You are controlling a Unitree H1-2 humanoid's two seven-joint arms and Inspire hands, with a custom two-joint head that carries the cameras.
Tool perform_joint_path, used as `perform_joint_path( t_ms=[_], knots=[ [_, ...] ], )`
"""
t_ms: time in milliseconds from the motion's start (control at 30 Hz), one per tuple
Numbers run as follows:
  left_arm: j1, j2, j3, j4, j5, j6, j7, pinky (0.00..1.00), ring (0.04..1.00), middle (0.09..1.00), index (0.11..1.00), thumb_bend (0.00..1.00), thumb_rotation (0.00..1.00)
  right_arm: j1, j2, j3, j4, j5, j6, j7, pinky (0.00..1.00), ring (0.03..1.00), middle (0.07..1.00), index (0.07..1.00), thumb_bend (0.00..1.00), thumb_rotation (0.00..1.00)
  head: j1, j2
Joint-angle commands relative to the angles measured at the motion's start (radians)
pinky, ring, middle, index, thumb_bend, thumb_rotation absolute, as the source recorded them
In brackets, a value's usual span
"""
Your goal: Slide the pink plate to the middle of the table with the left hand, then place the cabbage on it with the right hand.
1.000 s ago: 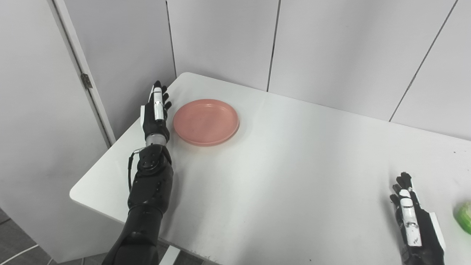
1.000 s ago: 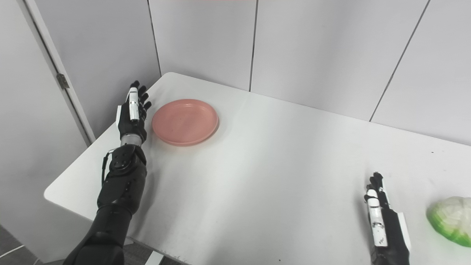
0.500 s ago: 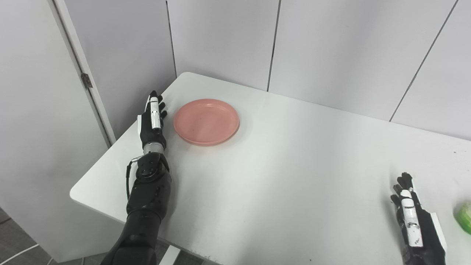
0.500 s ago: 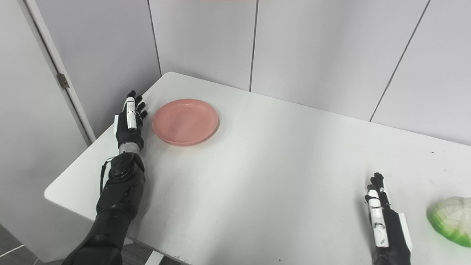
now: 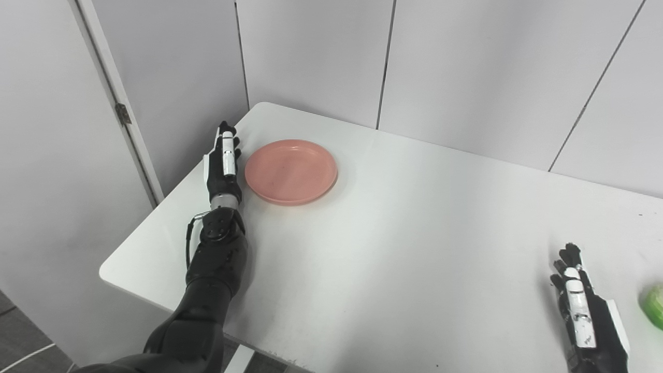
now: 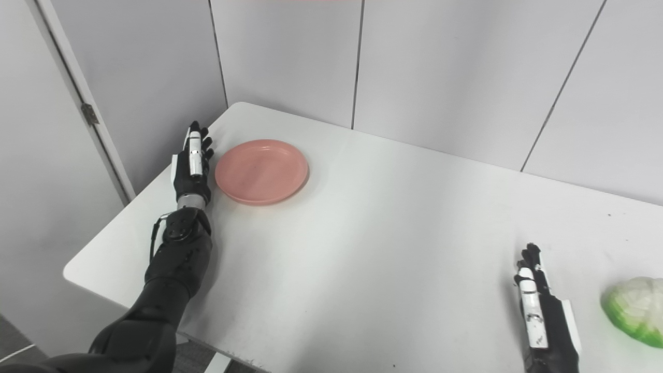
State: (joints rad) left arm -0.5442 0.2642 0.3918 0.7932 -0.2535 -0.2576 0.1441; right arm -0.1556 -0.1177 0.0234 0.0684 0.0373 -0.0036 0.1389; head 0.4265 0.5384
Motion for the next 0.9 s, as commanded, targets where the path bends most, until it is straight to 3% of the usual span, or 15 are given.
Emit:
perform_joint_path(
  t_ms=[0,300,567,700,867],
  knots=[
    [-0.022,-0.018,-0.020,0.047,-0.011,0.026,-0.026,0.93,0.928,0.927,0.915,0.38,1.00,0.009,-0.006,-0.007,0.020,-0.006,-0.037,-0.007,1.00,1.000,1.000,1.000,0.10,1.00,-0.004,0.001],
    [-0.009,-0.058,-0.062,0.001,-0.038,0.101,-0.088,0.92,0.917,0.919,0.911,0.38,1.00,0.012,0.001,-0.003,0.008,-0.010,-0.025,-0.005,1.00,1.000,1.000,1.000,0.12,1.00,-0.022,0.008],
    [0.016,-0.082,-0.090,-0.078,-0.032,0.146,-0.102,0.93,0.921,0.923,0.915,0.39,1.00,0.017,0.009,-0.001,-0.003,-0.010,-0.008,-0.007,1.00,1.000,1.000,1.000,0.13,1.00,-0.043,0.016],
    [0.024,-0.097,-0.104,-0.112,-0.041,0.192,-0.109,0.92,0.922,0.918,0.908,0.39,1.00,0.018,0.013,0.003,0.004,-0.019,-0.034,-0.010,1.00,1.000,1.000,1.000,0.13,1.00,-0.064,0.024],
    [0.033,-0.113,-0.132,-0.150,-0.022,0.221,-0.108,0.92,0.913,0.909,0.904,0.38,1.00,0.019,0.028,0.004,-0.005,-0.031,0.000,-0.027,1.00,0.989,0.991,0.991,0.15,1.00,-0.090,0.036]
  ],
)
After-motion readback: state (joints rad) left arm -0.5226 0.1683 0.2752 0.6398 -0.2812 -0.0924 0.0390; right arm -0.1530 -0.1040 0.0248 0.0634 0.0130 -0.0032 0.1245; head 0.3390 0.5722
